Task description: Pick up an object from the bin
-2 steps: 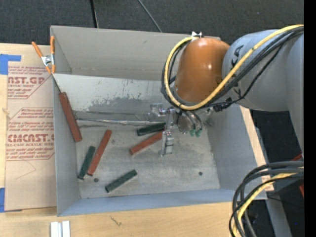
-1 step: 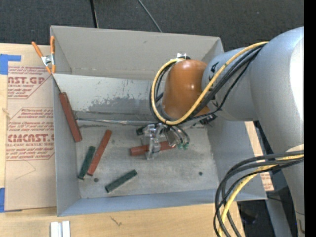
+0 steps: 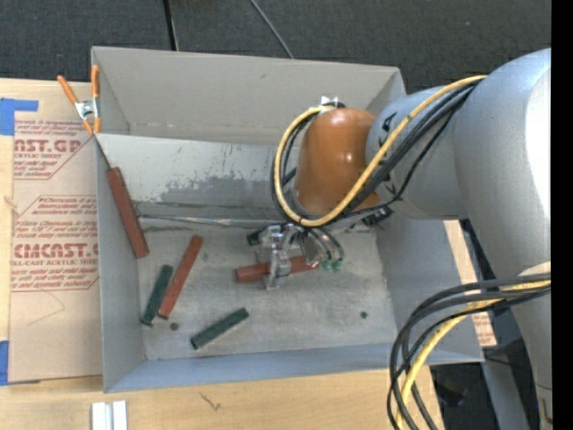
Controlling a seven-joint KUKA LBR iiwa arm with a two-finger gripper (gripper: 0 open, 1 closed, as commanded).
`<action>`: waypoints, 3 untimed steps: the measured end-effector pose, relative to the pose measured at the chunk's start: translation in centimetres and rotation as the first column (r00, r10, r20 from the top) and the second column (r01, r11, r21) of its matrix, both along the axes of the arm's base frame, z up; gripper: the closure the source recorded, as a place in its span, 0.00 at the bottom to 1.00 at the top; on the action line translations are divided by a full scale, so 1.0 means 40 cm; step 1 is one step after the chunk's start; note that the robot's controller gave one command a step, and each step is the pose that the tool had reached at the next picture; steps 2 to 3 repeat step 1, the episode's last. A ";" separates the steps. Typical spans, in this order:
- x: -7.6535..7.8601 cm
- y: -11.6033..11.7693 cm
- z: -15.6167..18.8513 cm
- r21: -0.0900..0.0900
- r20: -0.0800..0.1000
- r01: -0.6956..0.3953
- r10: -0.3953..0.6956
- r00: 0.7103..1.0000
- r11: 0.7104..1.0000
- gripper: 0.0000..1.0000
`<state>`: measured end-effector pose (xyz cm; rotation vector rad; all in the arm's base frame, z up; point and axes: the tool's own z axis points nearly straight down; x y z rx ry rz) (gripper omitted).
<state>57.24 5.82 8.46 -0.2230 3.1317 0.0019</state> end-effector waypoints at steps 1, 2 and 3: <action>0.055 0.017 0.339 -0.001 0.002 0.004 -0.004 1.000 1.000 1.00; 0.055 0.017 0.339 -0.001 0.002 0.004 -0.004 1.000 1.000 1.00; 0.055 0.017 0.339 -0.001 0.002 0.004 -0.004 1.000 1.000 1.00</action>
Offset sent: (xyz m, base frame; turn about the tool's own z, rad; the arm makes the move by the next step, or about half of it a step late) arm 0.0000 0.0000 0.0000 0.0000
